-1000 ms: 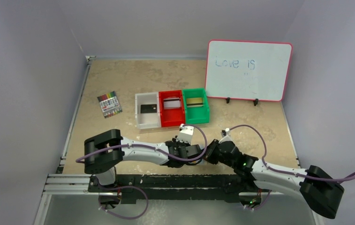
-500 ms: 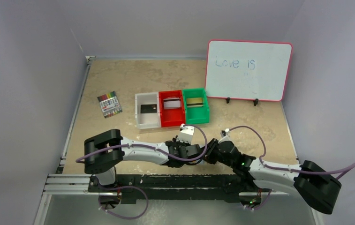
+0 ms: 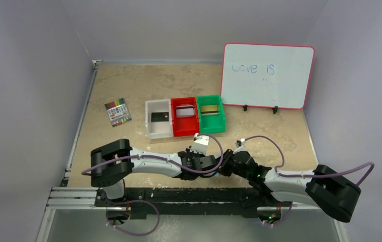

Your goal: Take the credit cards out of the card holder

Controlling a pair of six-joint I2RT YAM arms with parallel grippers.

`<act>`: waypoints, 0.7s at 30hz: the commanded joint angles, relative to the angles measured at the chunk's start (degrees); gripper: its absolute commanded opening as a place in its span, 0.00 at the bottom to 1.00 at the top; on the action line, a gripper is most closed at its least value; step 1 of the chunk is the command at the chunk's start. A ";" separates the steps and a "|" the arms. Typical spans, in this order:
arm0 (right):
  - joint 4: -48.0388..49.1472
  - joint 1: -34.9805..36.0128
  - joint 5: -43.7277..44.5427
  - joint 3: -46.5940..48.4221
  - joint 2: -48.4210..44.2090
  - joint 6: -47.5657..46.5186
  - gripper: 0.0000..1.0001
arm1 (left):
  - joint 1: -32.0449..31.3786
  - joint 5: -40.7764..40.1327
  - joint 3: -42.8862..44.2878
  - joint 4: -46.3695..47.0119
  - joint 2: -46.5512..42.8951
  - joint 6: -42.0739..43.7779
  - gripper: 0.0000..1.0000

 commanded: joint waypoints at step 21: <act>-26.97 -0.91 10.51 5.87 -18.28 -6.66 0.00 | -0.50 0.02 0.76 -1.57 0.18 0.11 0.19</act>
